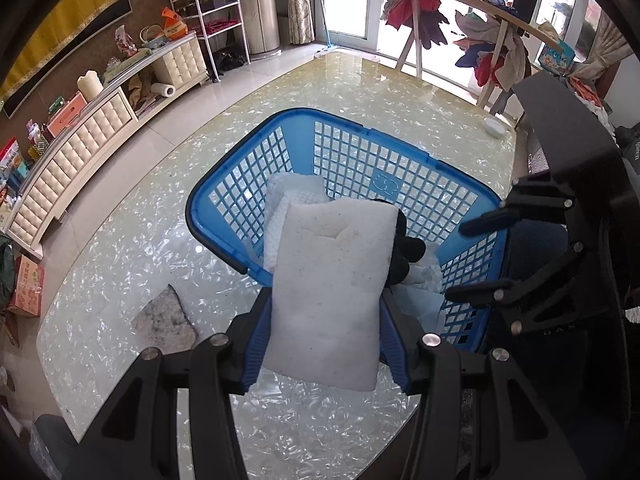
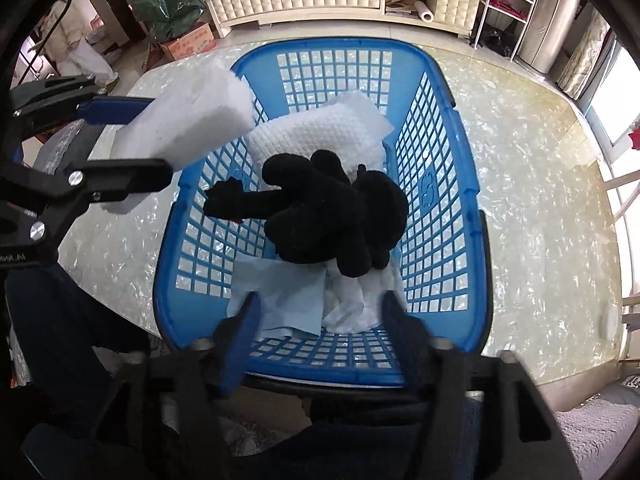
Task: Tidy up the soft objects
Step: 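Release the blue cloth into the basket with the right tool while the left tool holds the foam pad, then lower the foam pad into the basket and open the left tool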
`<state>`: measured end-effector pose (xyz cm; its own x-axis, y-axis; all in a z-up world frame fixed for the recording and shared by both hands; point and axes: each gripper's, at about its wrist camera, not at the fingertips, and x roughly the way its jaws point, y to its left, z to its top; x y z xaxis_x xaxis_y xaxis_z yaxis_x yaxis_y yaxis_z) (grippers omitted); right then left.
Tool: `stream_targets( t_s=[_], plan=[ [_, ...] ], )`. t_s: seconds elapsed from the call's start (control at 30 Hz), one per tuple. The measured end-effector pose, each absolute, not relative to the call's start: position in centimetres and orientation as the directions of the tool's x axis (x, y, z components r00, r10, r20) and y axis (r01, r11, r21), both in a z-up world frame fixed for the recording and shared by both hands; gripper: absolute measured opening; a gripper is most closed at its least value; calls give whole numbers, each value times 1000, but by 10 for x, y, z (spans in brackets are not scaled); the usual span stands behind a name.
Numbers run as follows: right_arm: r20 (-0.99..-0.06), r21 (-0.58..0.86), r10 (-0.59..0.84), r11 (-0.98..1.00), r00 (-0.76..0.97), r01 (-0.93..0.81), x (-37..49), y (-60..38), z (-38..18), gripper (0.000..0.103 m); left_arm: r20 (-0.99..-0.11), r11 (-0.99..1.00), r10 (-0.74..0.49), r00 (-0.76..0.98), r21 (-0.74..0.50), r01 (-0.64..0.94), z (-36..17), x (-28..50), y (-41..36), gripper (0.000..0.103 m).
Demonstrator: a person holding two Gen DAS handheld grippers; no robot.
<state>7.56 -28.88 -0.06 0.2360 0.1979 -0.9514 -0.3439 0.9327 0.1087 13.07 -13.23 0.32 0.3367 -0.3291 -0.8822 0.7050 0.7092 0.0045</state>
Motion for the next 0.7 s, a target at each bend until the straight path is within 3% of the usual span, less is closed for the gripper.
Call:
stream_targets(
  t_s=[0.03,0.33,0.7],
  plan=[
    [-949,105,198,934,248,-343,75,-289,2,82,-881,710,-329,339,5,704,4,130,-132,48],
    [-926,82,200,935,320,-345,83,-291,12,100,-874,710,-329,356,20,704,10,129,-131,48],
    [-898,65,193,947,396,-314,97,-305,11,102,-878,698,-327,348,24,716,2,144,-142,49]
  ],
)
